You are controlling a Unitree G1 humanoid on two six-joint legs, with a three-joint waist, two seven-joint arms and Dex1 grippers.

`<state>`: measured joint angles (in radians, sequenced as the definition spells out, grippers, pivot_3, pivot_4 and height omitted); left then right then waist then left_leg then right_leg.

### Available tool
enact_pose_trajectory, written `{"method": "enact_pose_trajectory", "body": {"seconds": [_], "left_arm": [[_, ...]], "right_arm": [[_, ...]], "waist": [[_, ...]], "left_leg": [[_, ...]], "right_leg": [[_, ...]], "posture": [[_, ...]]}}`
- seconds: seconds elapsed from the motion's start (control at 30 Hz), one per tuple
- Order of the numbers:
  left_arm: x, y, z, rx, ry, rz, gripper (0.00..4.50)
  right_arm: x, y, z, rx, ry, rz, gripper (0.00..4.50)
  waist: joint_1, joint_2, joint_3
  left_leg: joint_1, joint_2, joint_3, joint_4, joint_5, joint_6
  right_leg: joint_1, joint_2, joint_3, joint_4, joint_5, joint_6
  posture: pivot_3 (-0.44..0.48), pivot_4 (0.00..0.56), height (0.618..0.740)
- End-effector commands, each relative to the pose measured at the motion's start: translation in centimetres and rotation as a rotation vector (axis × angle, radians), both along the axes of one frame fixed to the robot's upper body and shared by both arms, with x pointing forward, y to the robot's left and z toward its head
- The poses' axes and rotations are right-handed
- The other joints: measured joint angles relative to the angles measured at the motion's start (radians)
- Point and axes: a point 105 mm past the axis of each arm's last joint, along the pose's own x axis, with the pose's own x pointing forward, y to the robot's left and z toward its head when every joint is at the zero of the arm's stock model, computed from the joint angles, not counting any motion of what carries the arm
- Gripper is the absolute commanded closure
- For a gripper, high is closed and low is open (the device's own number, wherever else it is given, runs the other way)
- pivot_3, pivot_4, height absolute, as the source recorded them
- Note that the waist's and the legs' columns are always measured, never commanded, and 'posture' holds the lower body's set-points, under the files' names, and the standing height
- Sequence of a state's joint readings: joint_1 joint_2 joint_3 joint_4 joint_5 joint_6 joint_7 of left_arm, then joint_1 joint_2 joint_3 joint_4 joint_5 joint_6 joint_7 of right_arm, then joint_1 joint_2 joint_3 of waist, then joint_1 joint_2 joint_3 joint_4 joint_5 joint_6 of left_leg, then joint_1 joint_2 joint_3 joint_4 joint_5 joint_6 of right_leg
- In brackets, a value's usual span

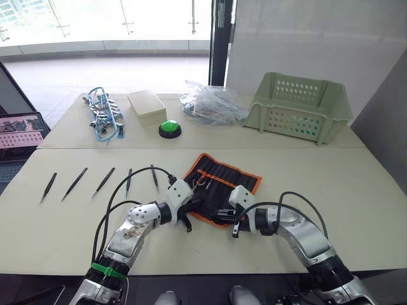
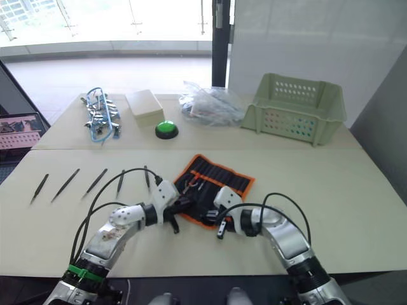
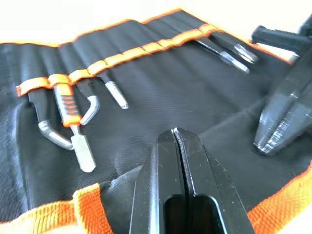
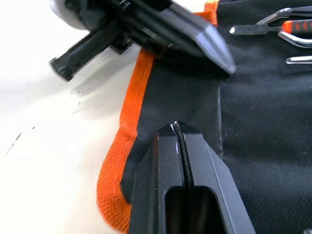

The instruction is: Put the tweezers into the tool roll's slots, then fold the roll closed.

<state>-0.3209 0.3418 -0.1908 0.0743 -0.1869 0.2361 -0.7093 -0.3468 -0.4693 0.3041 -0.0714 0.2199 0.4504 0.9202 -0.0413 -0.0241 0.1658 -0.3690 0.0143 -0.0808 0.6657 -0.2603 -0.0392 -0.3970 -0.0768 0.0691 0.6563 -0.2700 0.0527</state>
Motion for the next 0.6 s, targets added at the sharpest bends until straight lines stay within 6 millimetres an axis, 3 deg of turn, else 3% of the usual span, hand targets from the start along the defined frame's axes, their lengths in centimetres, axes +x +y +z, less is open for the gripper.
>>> {"method": "enact_pose_trajectory", "body": {"seconds": [0.03,0.13,0.27,0.47,0.6], "left_arm": [[2.6,4.2,0.9,-0.089,-0.010,0.238,4.46],[2.8,5.0,1.8,-0.159,-0.026,0.266,4.46],[2.0,4.5,3.9,-0.192,-0.074,0.195,4.46],[0.8,1.4,7.7,-0.241,-0.136,0.010,4.46],[0.6,0.1,6.4,-0.126,-0.129,-0.050,4.46]], "right_arm": [[-0.6,-1.1,-1.6,-0.069,0.045,0.010,4.50],[-0.6,-1.3,-1.3,-0.070,0.040,0.019,4.50],[-0.5,-1.2,-0.2,-0.026,0.030,0.034,4.50],[-0.7,-0.2,1.0,0.029,0.018,0.077,4.50],[-0.7,0.0,1.0,0.026,0.014,0.085,4.50]], "waist": [[0.000,0.000,0.000],[-0.004,0.000,0.000],[0.003,0.000,0.000],[0.004,0.000,0.000],[0.002,0.000,0.000]], "left_leg": [[0.002,0.000,0.000,0.000,0.000,0.000],[0.003,0.000,-0.001,-0.001,0.000,0.000],[0.002,0.000,-0.001,-0.001,0.000,0.000],[0.000,0.000,-0.001,-0.001,0.000,0.000],[0.000,0.000,-0.001,-0.002,0.000,0.000]], "right_leg": [[0.002,0.000,0.000,0.000,0.000,0.000],[0.003,0.001,0.000,-0.001,0.000,0.000],[0.003,0.000,-0.001,-0.002,0.000,0.000],[0.002,0.000,-0.001,-0.005,0.000,0.000],[0.003,0.000,-0.001,-0.007,0.000,0.000]], "posture": [[0.000,0.150,0.740],[0.000,0.150,0.740],[0.000,0.150,0.740],[0.000,0.150,0.740],[0.000,0.150,0.740]]}}
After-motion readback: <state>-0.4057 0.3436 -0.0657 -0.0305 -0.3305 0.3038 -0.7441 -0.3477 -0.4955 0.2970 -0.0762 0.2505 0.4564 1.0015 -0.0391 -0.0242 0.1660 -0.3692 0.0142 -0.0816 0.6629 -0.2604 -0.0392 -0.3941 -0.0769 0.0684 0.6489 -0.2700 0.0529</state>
